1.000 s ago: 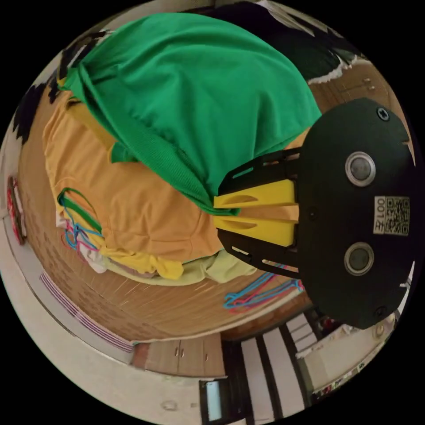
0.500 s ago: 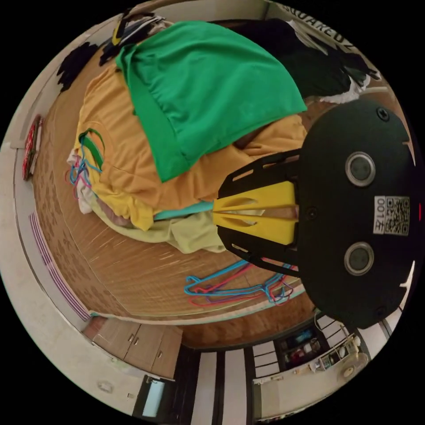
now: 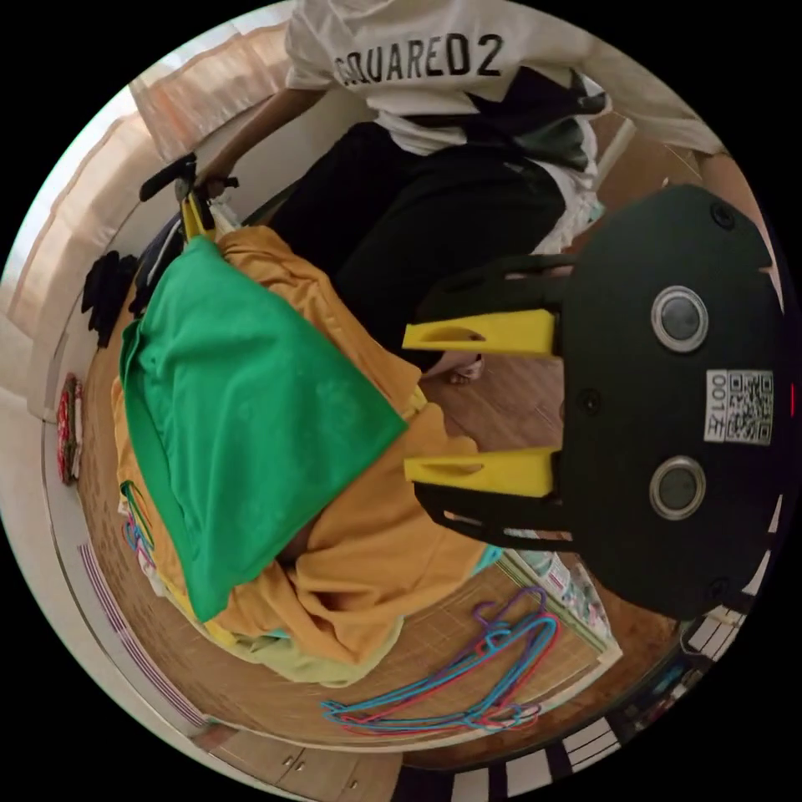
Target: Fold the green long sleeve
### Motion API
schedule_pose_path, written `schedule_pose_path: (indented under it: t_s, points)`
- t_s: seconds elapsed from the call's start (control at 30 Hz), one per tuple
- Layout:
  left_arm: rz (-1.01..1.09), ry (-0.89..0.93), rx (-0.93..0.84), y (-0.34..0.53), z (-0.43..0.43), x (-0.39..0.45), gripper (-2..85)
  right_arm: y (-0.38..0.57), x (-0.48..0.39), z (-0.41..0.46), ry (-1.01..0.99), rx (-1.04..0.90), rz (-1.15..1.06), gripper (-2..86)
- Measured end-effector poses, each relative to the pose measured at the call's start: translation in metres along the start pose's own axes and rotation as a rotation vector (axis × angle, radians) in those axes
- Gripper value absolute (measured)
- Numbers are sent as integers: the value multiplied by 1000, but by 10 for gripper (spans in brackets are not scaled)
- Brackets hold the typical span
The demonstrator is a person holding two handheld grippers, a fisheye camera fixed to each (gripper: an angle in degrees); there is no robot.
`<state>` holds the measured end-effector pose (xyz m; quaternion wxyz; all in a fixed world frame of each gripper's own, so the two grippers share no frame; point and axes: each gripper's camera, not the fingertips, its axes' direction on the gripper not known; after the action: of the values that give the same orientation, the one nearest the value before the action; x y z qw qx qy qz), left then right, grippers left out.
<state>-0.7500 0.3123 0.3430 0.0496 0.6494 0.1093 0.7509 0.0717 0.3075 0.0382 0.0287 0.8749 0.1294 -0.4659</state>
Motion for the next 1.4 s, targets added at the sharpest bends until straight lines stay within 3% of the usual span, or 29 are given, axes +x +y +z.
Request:
schedule_pose_path:
  t_s: [0.17, 0.27, 0.43, 0.6, 0.77, 0.93, 1.1, 1.2, 1.4]
  points:
    - [-113, -59, 57, -26, 14, 0, 125, -15, -24, 3, 10, 93, -72, 59]
    - [-72, -112, 32, -35, 3, 7, 45, -17, -58, -10, 191, 72, -224, 36]
    - [36, -151, 37, -34, -54, 13, 19, -8, -110, -60, 441, 116, -469, 26]
    - [32, -55, 169, -16, -79, 21, 14, 14, -67, -49, 198, 155, -302, 27]
    - [-13, -83, 65, -14, -34, 47, 42, 30, -39, 9, 58, 69, -111, 41]
    - [-49, -326, -86, -17, -50, 81, 58, 25, -70, -7, 234, 2, -155, 73]
    - [188, -523, -41, -47, -76, 166, 103, 6, -147, -16, 356, 25, -383, 103]
    - [321, -639, -98, -73, -56, 197, 96, -14, -164, 22, 401, -82, -473, 108]
    - [425, -698, -219, -98, -33, 217, 53, -31, -160, 59, 427, -145, -503, 59]
